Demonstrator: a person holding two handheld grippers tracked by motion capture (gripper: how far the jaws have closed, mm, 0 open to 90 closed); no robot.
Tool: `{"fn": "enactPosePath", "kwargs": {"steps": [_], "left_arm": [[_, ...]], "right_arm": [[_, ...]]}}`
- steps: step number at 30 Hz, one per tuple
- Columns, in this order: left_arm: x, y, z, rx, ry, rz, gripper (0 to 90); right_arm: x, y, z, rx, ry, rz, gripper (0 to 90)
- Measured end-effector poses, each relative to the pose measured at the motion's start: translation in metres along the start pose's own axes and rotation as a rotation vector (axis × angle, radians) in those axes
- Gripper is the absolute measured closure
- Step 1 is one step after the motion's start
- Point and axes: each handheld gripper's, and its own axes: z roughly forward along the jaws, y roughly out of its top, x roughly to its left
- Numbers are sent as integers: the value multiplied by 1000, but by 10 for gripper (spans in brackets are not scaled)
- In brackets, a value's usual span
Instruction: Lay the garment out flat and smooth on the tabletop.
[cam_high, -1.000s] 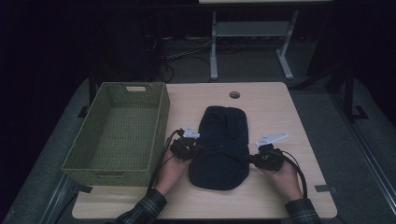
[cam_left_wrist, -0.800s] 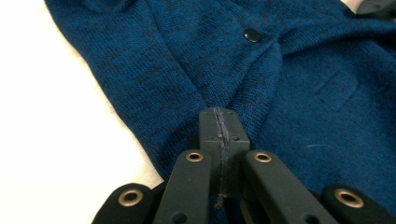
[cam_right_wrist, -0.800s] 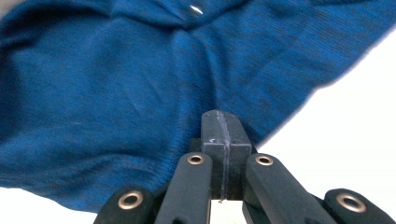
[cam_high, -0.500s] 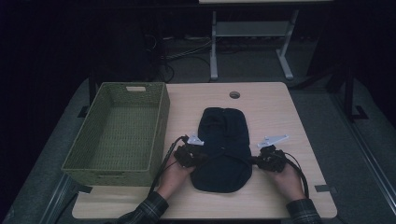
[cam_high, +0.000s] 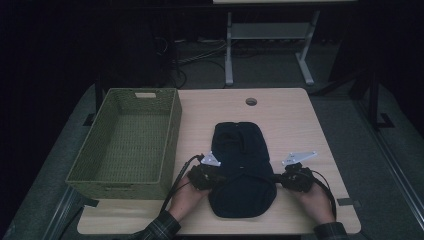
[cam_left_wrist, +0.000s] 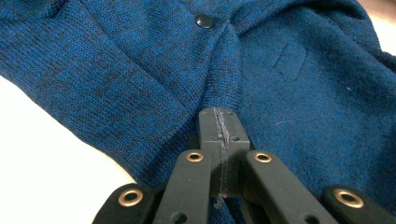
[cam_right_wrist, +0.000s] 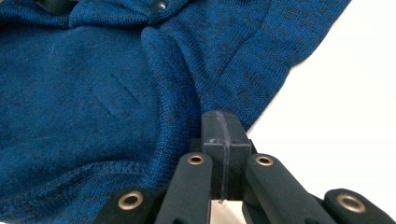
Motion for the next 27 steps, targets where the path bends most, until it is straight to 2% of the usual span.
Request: {"fn": "enactPosePath", "kwargs": {"steps": [8, 10, 14, 19, 22, 25, 26, 27], "left_arm": [[-16, -6, -1, 7, -43, 14, 899], [-17, -7, -2, 11, -48, 22, 899], [-14, -6, -4, -3, -65, 7, 889], [-9, -2, -11, -35, -39, 0, 851], [-5, 1, -14, -43, -17, 2, 832], [-3, 5, -16, -58, 14, -1, 792], [-3, 5, -16, -58, 14, -1, 780], [-1, 6, -17, -60, 33, 0, 759]], "right_arm": [[10, -13, -10, 9, -6, -13, 900], [12, -16, -12, 9, -5, -15, 900], [14, -17, -14, -2, -4, -30, 900], [11, -15, -20, -77, 17, -14, 900], [10, -14, -22, -90, 12, -14, 897], [7, -13, -22, -106, 6, -10, 808], [6, -12, -22, -106, 6, 0, 786], [5, -11, -22, -118, 3, 11, 757]]}}
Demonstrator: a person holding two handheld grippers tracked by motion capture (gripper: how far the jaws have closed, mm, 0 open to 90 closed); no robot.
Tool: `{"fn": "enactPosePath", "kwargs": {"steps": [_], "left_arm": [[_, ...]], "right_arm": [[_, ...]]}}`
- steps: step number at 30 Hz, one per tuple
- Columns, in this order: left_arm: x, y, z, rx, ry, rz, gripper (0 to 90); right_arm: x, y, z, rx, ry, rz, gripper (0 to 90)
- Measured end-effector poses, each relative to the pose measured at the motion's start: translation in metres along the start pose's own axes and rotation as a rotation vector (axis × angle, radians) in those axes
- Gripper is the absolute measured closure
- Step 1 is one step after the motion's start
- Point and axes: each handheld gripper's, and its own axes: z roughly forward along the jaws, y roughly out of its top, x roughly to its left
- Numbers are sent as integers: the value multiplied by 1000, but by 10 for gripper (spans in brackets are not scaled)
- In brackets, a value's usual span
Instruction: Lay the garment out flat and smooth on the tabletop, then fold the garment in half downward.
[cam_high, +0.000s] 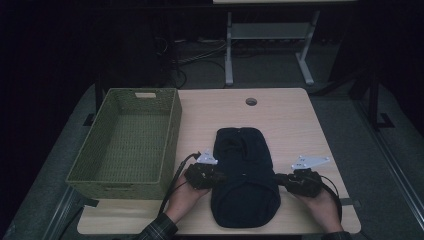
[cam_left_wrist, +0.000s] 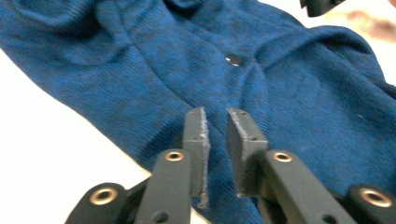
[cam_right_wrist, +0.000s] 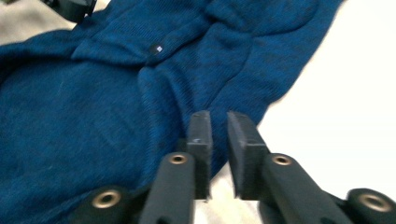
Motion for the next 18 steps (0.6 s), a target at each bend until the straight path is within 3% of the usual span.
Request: {"fn": "enactPosePath", "kwargs": {"steps": [8, 18], "left_arm": [[16, 11, -5, -29, 66, -28, 635], [40, 31, -13, -55, 107, -43, 554]], "right_arm": [[-11, 12, 3, -18, -1, 10, 604], [-19, 31, 10, -32, -5, -1, 515]]}}
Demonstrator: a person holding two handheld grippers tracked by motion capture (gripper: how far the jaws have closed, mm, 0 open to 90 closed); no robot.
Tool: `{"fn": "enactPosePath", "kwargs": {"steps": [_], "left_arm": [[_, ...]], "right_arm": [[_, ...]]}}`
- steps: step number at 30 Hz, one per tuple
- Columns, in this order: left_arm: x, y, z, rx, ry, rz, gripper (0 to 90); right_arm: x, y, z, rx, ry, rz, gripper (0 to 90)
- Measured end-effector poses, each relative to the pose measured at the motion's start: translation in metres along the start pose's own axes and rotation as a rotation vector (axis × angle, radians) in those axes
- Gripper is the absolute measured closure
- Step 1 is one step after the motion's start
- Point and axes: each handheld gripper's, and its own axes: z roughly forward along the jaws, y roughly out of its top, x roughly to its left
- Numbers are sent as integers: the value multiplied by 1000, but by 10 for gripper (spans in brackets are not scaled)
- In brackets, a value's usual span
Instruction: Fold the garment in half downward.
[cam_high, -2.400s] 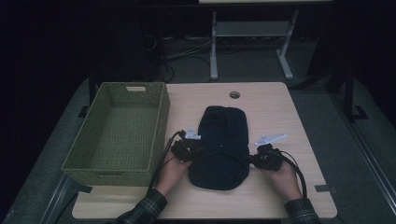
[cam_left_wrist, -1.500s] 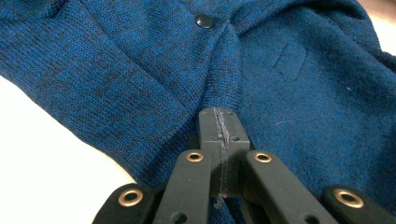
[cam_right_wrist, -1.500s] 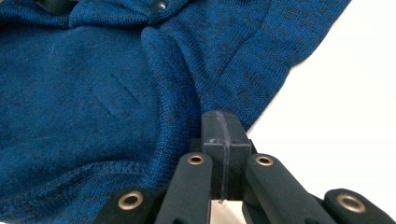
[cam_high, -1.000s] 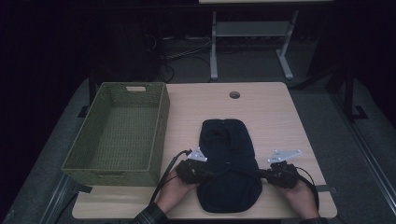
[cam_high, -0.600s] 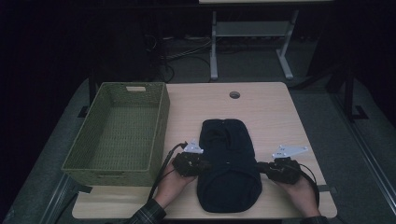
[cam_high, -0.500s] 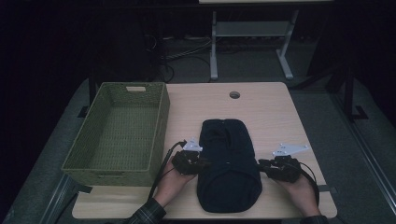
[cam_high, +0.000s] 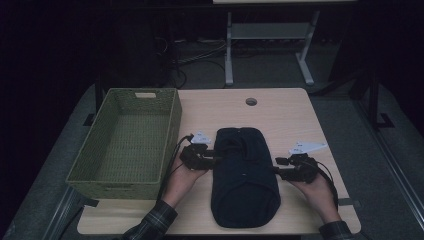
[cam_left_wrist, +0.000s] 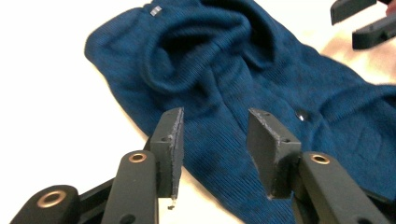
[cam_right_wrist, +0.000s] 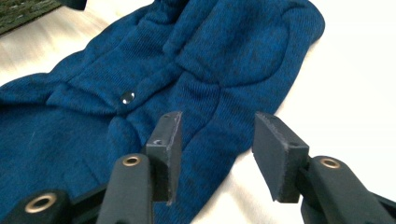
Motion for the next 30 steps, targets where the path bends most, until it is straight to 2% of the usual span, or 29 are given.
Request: {"fn": "enactPosePath", "kwargs": {"steps": [3, 5, 9, 10, 15, 21, 22, 24, 26, 30], "left_arm": [[6, 8, -1, -22, 23, -3, 539], [9, 13, -2, -30, 37, 0, 535], [17, 24, 1, -49, 54, -7, 526], [19, 26, 2, -53, 56, -12, 523], [29, 35, 11, -63, 68, -29, 523], [52, 47, 27, -80, 128, -66, 523], [56, 49, 30, -73, 130, -72, 522], [62, 51, 37, -90, 134, -91, 521], [66, 54, 45, -80, 138, -107, 520], [73, 54, 60, -36, 142, -92, 513]], "right_arm": [[-2, 5, 4, -4, -1, -10, 504], [-3, 8, 7, 15, -4, -15, 488], [-4, 16, 9, 6, -2, -24, 479], [-4, 18, 9, -9, -3, -24, 479], [-8, 24, 12, -5, 8, -20, 467], [-9, 28, 13, -15, 10, -20, 460], [-9, 28, 13, -12, 10, -20, 458], [-10, 28, 13, -10, 12, -21, 455], [-10, 27, 13, -11, 12, -20, 452], [-10, 27, 12, -14, 15, -18, 450]]}}
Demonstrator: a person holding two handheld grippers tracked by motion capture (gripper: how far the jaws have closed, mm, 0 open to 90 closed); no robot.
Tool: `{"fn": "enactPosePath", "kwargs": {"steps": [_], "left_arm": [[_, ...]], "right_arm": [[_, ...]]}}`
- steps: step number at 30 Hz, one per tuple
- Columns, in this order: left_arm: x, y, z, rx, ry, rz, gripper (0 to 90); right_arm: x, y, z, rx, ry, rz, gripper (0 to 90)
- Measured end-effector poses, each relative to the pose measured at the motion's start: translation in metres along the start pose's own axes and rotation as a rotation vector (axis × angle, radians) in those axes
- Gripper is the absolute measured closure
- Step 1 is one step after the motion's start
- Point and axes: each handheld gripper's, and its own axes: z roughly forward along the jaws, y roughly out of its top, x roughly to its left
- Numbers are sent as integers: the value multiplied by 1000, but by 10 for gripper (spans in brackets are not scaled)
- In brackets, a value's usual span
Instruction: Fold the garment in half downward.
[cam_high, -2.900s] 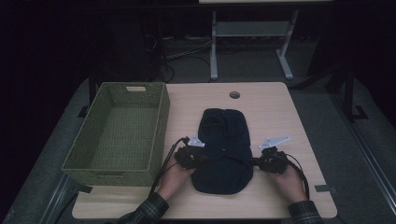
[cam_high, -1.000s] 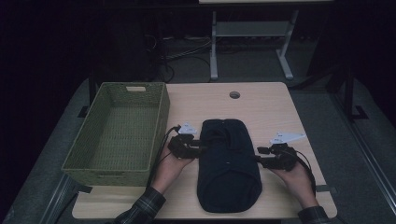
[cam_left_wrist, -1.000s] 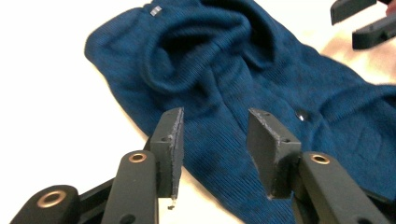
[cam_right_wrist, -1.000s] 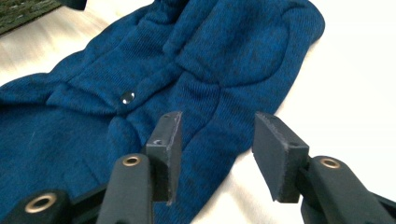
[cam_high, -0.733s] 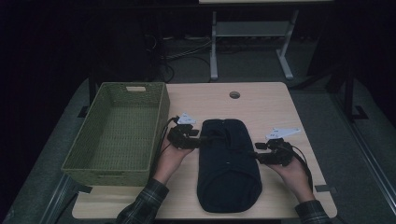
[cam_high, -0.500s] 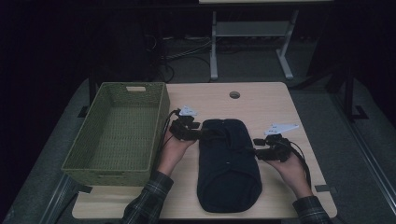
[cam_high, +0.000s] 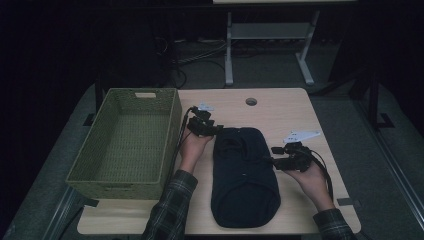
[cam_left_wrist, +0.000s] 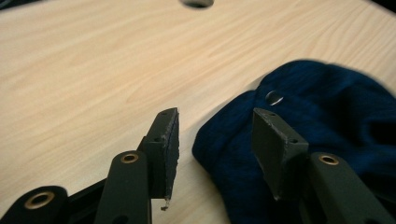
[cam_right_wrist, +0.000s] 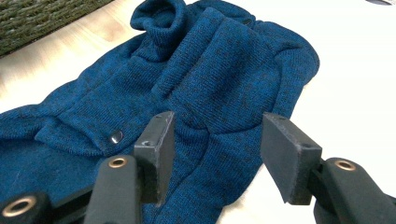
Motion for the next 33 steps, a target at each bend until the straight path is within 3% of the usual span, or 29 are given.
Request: {"fn": "enactPosePath", "kwargs": {"steps": [6, 12, 17, 23, 25, 33], "left_arm": [[5, -9, 19, 56, 12, 2, 510], [7, -16, 28, 79, 11, -9, 530], [8, -18, 31, 86, -27, -6, 635], [7, -19, 33, 81, -58, 11, 752], [6, -19, 33, 81, -62, 15, 774], [7, -20, 33, 78, -69, 10, 793]], "right_arm": [[-2, 0, -2, -7, -2, 6, 450], [-3, 1, -1, -13, -1, 7, 451], [-7, 11, 4, -11, -1, 13, 450], [-21, 28, 15, -15, -11, 31, 452], [-25, 34, 18, -27, -39, 28, 473], [-46, 55, 30, -47, -76, 53, 488]]}}
